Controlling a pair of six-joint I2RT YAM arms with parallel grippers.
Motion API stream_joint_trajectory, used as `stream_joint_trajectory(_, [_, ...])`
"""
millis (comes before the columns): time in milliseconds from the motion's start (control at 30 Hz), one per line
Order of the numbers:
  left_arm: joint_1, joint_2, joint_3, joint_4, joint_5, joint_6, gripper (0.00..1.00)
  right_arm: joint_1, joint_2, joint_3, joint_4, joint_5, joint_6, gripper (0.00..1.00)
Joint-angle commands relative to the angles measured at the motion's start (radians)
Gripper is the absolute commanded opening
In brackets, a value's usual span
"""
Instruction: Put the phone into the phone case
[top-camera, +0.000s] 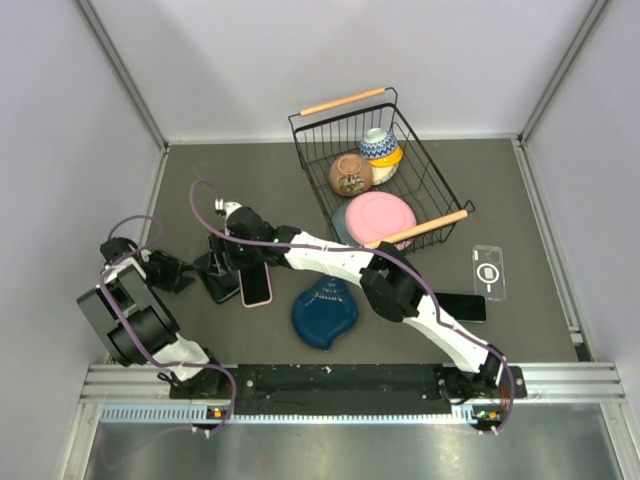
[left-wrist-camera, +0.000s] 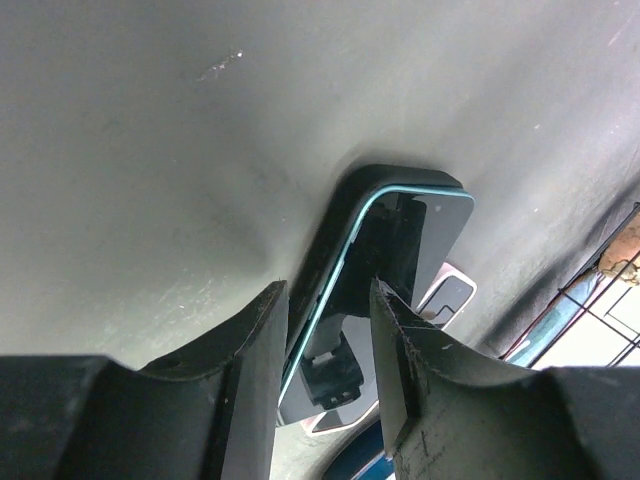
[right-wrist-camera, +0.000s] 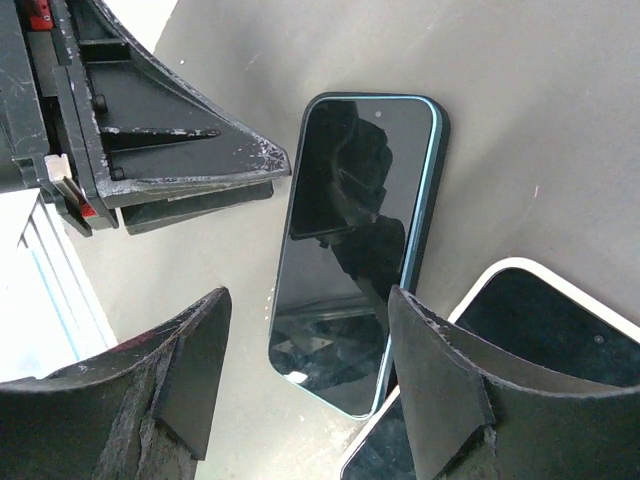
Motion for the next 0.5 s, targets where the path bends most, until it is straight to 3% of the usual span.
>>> stream_joint_trajectory(0, [0.002, 0.051, 0.002, 0.042, 0.038, 0.004, 0.43, 0.008, 0.047, 0.054, 0.01, -0.005, -0.033, 0.64])
stream_joint_trajectory(367, [0.0, 0.106, 0.008, 0.022, 0.006, 0.015, 0.38, 0.011, 0.102, 0.066, 0.006, -0.071, -0.023, 0.65])
stream_joint_trajectory(467, [0.002, 0.117, 0.016, 0.016, 0.012, 0.019, 0.31, 0.014, 0.109, 0.075, 0.01, -0.103, -0.018, 0.65])
